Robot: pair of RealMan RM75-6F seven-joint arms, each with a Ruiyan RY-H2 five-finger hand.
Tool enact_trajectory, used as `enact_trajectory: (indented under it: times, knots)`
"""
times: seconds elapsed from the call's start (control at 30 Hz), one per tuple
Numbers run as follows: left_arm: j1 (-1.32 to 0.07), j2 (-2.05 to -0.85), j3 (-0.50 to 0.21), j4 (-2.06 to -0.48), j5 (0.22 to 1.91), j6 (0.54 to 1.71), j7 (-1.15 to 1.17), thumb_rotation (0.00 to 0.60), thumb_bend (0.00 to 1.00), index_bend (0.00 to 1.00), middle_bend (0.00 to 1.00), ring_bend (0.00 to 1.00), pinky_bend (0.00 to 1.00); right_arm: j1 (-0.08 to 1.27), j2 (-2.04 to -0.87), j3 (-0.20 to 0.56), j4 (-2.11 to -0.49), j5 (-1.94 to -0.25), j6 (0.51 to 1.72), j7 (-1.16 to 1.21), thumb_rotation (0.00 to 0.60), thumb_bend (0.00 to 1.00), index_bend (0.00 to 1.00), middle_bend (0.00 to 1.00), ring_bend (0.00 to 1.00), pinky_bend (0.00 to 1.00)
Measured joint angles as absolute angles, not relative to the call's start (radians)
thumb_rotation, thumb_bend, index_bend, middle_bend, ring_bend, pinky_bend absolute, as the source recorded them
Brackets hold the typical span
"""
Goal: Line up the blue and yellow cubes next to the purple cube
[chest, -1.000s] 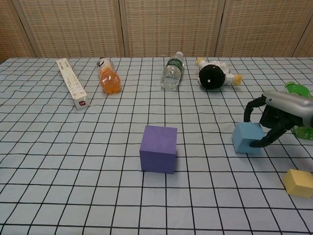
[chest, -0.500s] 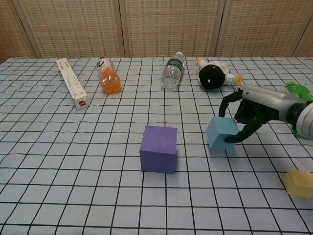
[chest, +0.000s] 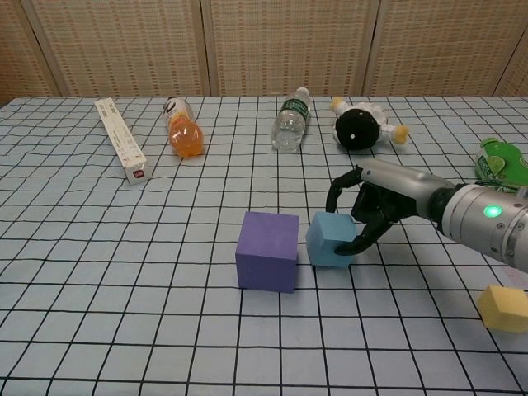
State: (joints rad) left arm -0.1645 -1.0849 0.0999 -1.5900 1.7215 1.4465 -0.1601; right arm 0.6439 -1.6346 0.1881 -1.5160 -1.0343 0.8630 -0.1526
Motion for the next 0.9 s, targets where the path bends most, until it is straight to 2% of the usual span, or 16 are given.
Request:
enact_trajectory:
  times: [0.9]
  knots:
    - [-0.169, -1.087, 0.101, -1.588, 1.72, 1.439, -0.16, 0.6, 0.57, 0.46, 0.57, 0.43, 0.61, 0.663, -1.648, 0.158, -1.558, -1.003, 0.908, -0.235, 0.6, 0.07, 0.58, 0.97, 0.88, 1.0]
